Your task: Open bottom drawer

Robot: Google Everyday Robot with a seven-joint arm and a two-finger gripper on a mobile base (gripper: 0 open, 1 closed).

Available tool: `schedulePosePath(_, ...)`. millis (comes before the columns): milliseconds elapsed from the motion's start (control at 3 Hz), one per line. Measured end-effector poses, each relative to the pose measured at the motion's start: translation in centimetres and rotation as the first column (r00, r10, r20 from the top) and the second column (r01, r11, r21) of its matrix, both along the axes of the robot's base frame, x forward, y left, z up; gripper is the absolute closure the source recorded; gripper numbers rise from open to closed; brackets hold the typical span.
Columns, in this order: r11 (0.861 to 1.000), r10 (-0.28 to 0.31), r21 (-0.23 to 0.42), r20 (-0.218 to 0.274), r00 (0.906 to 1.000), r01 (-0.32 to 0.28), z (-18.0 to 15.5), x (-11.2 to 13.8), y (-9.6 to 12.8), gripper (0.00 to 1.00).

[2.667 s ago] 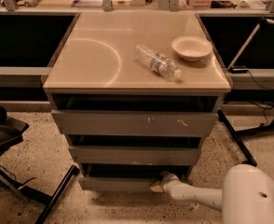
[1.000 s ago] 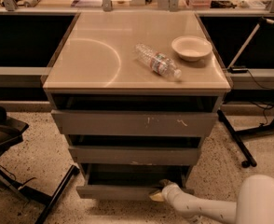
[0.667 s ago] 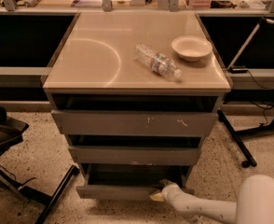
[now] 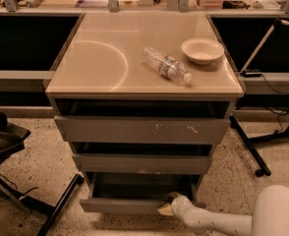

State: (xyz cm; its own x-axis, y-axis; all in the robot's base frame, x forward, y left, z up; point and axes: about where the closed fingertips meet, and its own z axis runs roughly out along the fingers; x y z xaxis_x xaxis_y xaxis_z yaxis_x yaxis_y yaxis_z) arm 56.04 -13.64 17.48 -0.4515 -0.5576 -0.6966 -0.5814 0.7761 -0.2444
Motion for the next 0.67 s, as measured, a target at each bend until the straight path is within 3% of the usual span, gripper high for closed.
schedulePosePath(333, 1.0, 0.01, 0.003, 0.002, 0.9999, -0.01, -0.88, -2.23, -0.11, 1.0)
schedulePosePath(667, 1.0, 0.01, 0.003, 0.002, 0.9999, -0.01, -0.14, -2.32, -0.14, 1.0)
